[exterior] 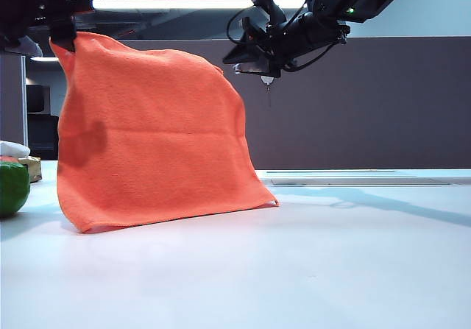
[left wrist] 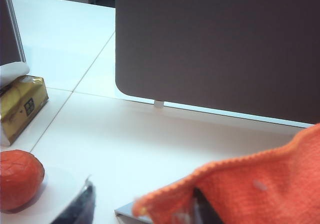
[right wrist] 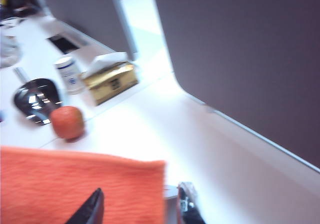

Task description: Pick up the cloth from the table and use it to cover the mirror.

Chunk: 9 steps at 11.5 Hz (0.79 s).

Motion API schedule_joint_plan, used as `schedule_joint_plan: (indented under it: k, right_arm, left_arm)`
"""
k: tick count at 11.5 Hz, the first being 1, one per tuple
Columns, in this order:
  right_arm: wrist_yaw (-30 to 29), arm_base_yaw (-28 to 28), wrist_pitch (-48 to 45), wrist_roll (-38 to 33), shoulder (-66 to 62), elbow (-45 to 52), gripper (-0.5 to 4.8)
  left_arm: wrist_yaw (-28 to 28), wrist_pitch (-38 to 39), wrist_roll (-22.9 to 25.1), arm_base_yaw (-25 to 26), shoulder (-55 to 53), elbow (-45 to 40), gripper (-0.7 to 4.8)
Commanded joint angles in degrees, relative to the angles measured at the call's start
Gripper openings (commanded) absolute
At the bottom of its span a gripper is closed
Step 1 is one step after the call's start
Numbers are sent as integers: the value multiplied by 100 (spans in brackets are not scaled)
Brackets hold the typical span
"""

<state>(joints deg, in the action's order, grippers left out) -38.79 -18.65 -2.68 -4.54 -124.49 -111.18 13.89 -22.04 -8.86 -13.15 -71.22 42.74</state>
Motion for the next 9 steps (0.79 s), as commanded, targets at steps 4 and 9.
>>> schedule_joint_plan:
  k: [4,9]
  right_arm:
    - [-1158,-7,31,-20,13,-37,211]
    - [-903,13,22,4,-44,-39,203]
  left_arm:
    - [-20,-125,-22,2,22,22,247]
    - [-22,-122,-103,0,22,22,247]
